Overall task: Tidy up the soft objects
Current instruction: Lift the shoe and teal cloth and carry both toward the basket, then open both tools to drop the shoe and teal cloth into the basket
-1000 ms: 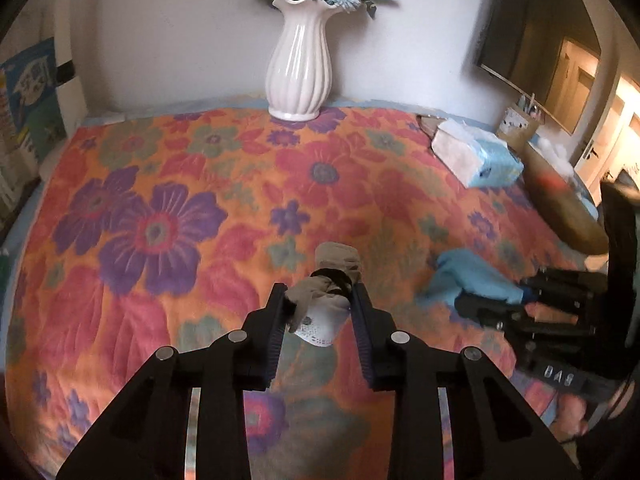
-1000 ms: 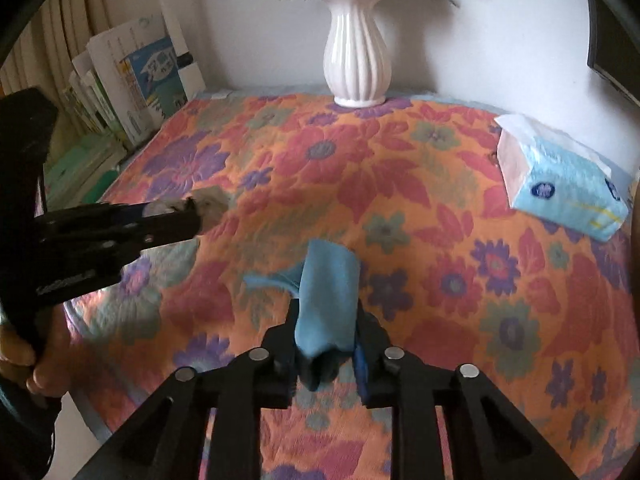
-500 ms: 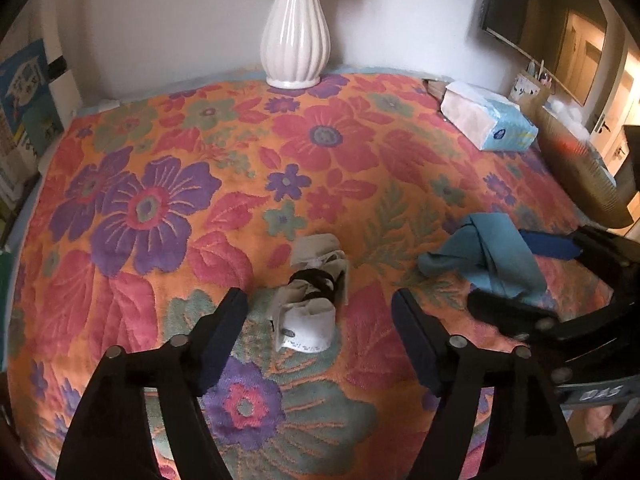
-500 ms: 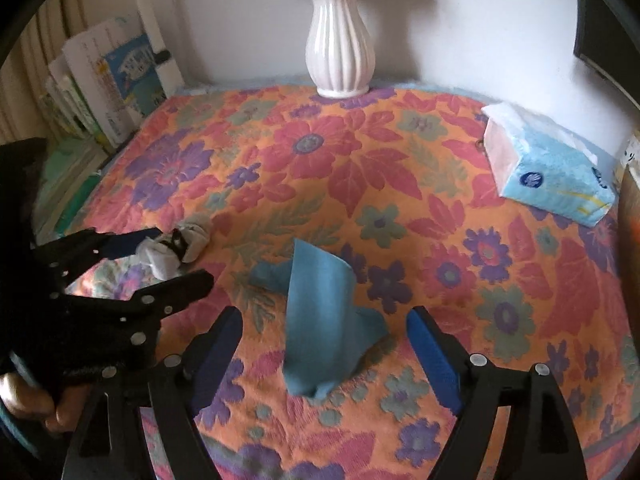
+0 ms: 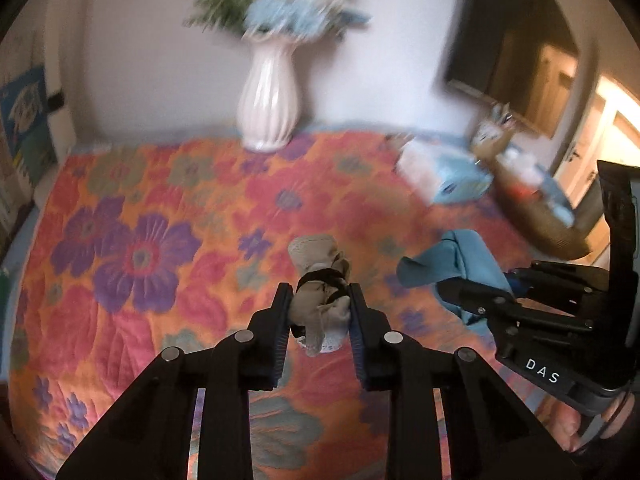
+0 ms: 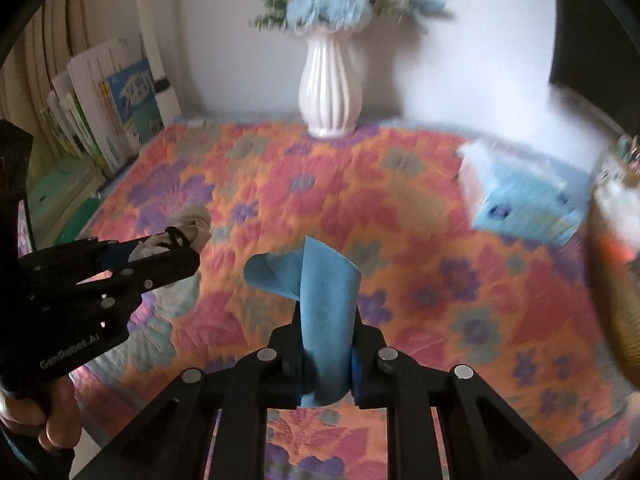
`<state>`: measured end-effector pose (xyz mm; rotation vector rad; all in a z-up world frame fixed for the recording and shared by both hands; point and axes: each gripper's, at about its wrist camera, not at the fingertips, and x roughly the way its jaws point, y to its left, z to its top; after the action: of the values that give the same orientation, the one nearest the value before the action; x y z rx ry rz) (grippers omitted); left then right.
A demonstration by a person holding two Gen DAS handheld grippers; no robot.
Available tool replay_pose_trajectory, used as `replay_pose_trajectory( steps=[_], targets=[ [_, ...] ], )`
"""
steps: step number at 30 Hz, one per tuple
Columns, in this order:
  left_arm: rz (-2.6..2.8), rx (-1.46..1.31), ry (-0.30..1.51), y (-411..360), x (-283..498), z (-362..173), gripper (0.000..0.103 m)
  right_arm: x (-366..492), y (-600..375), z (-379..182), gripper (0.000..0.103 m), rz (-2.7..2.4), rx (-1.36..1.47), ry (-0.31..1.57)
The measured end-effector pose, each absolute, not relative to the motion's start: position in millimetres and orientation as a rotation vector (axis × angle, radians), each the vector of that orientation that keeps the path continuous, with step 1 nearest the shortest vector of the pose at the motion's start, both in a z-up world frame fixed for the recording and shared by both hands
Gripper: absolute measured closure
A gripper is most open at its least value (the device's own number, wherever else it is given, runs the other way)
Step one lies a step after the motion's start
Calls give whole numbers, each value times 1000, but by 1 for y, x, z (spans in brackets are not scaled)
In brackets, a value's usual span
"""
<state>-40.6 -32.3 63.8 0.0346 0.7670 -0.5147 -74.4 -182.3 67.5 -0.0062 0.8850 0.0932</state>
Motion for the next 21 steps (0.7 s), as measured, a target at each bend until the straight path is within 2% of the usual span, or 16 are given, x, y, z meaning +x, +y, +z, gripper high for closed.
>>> replay_pose_trajectory(
  steps=[10,15,21],
  targets=[
    [-664,86,624,-115,-44,138,79,-112,-267,156,87,-85,98,743],
    [-798,98,611,-193,-42,163,79,-146,-360,197,87,-280,208,654],
    [-931,155,608,-292,-48,168,79,-176,-456,221,87,-494,272,588]
  ],
)
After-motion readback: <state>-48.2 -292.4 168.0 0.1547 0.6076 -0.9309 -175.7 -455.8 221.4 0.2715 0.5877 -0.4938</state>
